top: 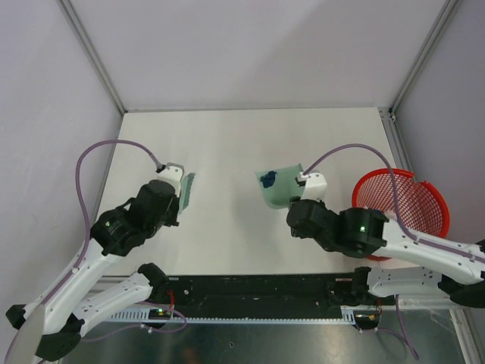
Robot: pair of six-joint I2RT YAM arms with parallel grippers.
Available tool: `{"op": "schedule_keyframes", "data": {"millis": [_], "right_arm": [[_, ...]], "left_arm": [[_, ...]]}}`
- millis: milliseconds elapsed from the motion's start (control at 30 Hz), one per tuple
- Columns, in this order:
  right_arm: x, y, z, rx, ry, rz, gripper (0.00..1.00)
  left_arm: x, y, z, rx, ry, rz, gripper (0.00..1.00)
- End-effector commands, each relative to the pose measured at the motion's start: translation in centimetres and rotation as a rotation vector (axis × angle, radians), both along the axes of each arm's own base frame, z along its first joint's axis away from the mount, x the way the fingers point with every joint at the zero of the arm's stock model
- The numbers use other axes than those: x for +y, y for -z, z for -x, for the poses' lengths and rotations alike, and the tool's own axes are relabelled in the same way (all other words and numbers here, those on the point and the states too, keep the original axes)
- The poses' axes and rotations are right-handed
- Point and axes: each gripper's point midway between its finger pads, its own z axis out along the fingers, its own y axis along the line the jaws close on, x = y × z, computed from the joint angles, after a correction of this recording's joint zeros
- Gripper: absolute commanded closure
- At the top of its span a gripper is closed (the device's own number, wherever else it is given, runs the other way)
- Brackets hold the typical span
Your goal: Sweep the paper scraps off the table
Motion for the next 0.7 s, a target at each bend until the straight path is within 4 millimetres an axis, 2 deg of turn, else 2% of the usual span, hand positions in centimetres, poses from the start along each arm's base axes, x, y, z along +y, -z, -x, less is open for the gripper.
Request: {"op": "schedule_keyframes", "data": {"millis": [0, 333, 667], "right_arm": [[-2.8, -2.2, -0.1, -0.018, 0.106, -0.081, 1.0], [-8.5, -3.0, 0.8, 0.009, 0.215, -0.131, 1.0], [-12.0, -4.1, 1.2, -0.016, 0.28, -0.204, 1.0]], "left_arm": [[-1.1, -0.6, -0.6, -0.047, -0.003, 0.095, 1.0], [-0.9, -0.3, -1.4, -0.122, -0.021, 0.113, 1.0], [-1.3, 0.0, -1.5, -0.113, -0.006, 0.116, 1.0]]}}
